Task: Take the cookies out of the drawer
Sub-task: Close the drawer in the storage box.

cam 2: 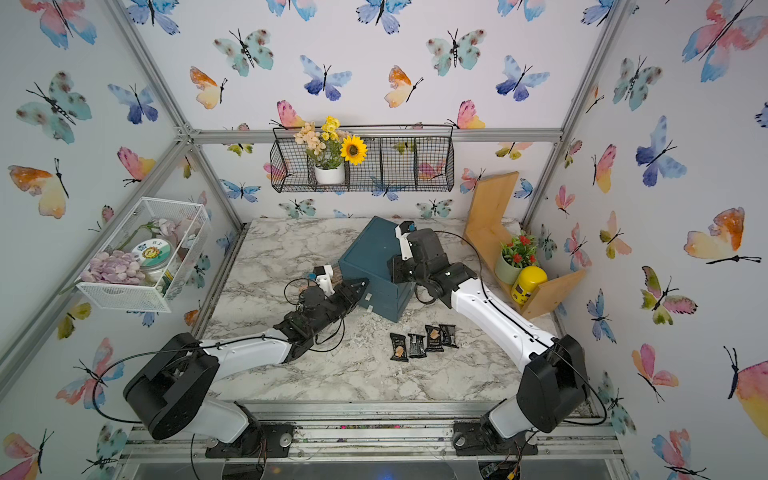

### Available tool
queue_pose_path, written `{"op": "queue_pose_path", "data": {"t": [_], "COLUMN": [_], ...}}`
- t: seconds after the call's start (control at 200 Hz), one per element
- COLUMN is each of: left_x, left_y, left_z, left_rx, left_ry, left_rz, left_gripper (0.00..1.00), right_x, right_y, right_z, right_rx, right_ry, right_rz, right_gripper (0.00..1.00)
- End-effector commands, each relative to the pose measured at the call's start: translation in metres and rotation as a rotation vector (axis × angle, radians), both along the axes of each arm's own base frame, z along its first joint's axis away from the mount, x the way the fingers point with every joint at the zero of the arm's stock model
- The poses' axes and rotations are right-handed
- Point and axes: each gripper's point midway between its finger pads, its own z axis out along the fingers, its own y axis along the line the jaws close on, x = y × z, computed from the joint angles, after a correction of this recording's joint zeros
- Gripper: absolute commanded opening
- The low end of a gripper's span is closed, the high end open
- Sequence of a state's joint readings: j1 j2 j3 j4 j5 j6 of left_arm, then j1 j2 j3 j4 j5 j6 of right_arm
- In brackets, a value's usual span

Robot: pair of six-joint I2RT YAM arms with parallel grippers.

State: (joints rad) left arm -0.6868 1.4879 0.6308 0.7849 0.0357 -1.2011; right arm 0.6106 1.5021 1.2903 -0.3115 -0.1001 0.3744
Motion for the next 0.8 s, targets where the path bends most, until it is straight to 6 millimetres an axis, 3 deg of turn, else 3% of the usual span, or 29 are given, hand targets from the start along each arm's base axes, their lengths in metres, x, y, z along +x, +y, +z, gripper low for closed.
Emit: {"op": "queue_pose_path", "data": {"t": [0.0,0.451,0.646,0.796], "left_x": [0.001,-0.05,-0.052,-0.042], "left_y": [-0.003,0.03,0.014,0.005], "left_z": [0.007,-0.021,-0.012,-0.014], "left_rx": [-0.009,-0.038,-0.122,-0.175], "left_ry": [-0.013,-0.047,-0.108,-0.102], "left_rz": [-0.02,-0.003,-0.091,-0.111], "left_gripper": [0.43,0.49,0.6,0.62], "right_x": [-0.01,-0.014,-0.021,-0.034], "right_y": [-0.009,0.0,0.003,0.006], "right_z": [-0.034,0.012,0.031,0.049], "right_rx": [-0.101,0.02,0.082,0.157], "right_ry": [0.105,-0.003,-0.049,-0.11], "right_rz": [-0.012,0.027,0.06,0.106], "right_gripper": [0.21,0.26,0.26,0.27]}}
